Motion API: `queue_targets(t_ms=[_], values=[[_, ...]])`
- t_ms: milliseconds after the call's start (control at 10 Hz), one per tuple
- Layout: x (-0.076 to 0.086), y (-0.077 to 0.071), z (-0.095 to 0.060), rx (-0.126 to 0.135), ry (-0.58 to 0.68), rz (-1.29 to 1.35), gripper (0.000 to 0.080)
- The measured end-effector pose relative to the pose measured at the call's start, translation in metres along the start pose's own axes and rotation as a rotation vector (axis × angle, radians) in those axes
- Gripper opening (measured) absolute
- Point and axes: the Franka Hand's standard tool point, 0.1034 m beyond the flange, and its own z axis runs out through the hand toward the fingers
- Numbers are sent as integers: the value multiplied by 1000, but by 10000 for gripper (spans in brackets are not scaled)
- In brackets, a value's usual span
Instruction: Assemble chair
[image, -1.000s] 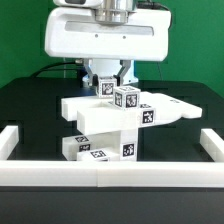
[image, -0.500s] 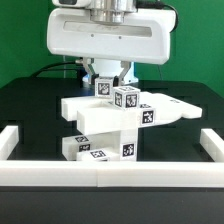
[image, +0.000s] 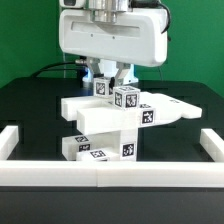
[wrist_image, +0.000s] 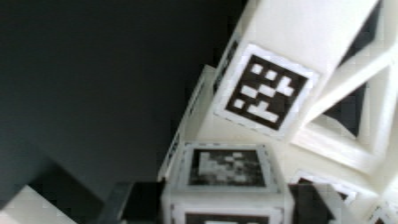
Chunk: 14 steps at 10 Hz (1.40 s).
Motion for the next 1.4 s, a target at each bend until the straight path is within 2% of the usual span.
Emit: queue_targets(t_ms=[200, 500, 600, 700, 800, 1400], values=[[-1, -1, 0, 1, 0, 160, 289], [-1, -2, 0, 0, 1, 124, 296], [-2, -3, 0, -2, 2, 100, 470], [-3, -4, 0, -2, 3, 33, 609], [-2, -4, 0, -2, 4, -79, 637], [-3, -5, -1, -2, 6, -515, 649]])
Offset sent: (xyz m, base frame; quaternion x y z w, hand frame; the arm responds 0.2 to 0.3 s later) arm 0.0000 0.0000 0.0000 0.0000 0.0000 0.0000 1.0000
